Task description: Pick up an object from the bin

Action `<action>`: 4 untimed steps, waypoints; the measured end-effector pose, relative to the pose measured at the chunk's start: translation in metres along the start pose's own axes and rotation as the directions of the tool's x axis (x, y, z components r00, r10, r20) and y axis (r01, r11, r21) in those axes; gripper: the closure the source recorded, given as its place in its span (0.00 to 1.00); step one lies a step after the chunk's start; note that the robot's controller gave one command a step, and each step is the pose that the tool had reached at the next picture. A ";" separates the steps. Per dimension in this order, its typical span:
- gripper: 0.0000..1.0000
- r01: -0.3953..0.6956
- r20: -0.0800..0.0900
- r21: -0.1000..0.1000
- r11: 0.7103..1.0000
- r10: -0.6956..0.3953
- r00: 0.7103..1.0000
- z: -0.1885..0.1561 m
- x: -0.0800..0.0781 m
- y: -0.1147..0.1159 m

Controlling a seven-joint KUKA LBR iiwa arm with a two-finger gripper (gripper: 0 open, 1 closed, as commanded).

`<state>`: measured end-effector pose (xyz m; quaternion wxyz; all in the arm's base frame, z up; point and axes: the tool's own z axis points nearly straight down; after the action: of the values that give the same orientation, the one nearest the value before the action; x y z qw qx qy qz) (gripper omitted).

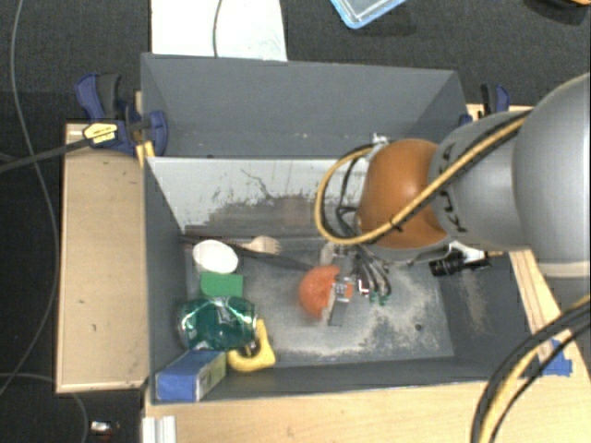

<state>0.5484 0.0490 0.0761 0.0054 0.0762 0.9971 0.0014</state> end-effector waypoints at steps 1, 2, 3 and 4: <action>1.00 0.076 0.009 -0.002 0.997 -0.076 0.997 0.003 -0.012 0.008; 1.00 0.075 0.009 -0.002 0.997 -0.075 0.997 0.003 -0.012 0.008; 1.00 0.075 -0.002 0.000 0.997 -0.075 0.997 -0.031 -0.009 0.008; 1.00 0.075 0.002 -0.001 0.997 -0.075 0.997 -0.065 -0.011 0.008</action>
Offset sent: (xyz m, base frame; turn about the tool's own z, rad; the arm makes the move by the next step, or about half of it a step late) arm 0.0000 0.0000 0.0000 0.0000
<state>0.5598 0.0550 0.1415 0.0066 0.0388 0.9992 0.0018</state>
